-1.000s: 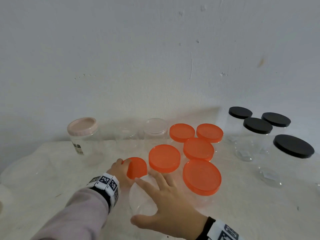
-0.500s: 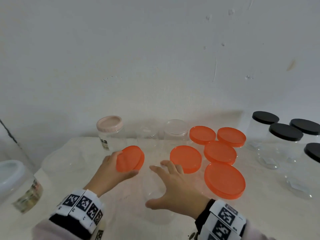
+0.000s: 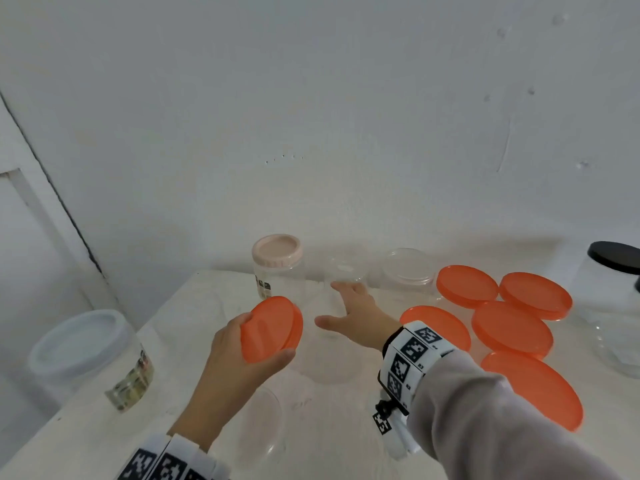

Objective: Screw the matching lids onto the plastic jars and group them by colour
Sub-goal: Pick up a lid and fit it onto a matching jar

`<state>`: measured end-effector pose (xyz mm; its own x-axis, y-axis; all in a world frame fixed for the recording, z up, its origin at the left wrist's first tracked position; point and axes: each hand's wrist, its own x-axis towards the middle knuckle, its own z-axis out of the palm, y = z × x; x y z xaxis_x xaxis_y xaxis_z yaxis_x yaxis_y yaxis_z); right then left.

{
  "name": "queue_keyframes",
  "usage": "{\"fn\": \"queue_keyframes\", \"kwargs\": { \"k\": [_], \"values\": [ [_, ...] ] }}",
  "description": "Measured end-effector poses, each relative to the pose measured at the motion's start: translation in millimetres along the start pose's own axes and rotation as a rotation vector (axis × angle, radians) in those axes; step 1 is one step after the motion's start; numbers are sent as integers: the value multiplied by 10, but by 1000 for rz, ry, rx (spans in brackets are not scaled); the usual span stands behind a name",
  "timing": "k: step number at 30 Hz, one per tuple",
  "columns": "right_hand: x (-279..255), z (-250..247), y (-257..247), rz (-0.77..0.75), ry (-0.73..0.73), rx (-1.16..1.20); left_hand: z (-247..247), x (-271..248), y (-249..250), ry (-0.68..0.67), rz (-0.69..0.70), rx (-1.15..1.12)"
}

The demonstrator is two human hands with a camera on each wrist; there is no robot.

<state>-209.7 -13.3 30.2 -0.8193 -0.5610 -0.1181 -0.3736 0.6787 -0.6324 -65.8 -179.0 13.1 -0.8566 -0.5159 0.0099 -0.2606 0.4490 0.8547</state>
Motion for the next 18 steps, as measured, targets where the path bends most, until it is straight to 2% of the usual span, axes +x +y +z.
{"fn": "queue_keyframes", "kwargs": {
  "k": [3, 10, 18],
  "values": [
    [178, -98, -48, 34, -51, -14, -9, 4, 17, 8, 1, -53],
    [599, -466, -92, 133, 48, -154, -21, -38, 46, -14, 2, -148],
    [992, -530, -44, 172, -36, -389, -7, -68, 1, -46, -10, -196]
  ]
}}
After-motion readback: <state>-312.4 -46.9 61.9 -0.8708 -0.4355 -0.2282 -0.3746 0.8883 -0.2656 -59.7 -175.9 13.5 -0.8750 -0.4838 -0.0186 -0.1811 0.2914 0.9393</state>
